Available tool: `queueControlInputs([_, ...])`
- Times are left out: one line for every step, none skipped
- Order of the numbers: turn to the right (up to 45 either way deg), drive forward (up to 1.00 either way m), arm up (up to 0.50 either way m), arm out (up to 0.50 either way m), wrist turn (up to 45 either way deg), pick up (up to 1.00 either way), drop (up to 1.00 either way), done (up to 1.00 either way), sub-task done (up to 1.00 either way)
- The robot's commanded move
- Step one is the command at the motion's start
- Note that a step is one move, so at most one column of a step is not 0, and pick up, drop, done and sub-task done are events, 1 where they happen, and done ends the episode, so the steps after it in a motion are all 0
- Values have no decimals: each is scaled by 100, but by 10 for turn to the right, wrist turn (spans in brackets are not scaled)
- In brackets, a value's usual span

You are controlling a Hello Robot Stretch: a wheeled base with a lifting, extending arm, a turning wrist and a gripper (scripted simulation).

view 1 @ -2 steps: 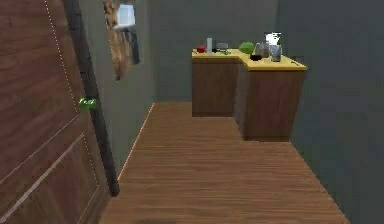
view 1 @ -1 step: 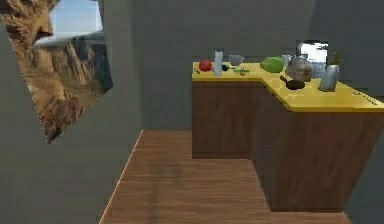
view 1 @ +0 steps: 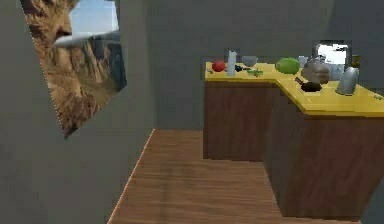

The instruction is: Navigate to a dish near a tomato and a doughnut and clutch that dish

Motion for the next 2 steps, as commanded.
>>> queueControlInputs([0,85,0,0,0,0,0,0,0])
queueControlInputs([30,0,0,0,0,0,0,0,0])
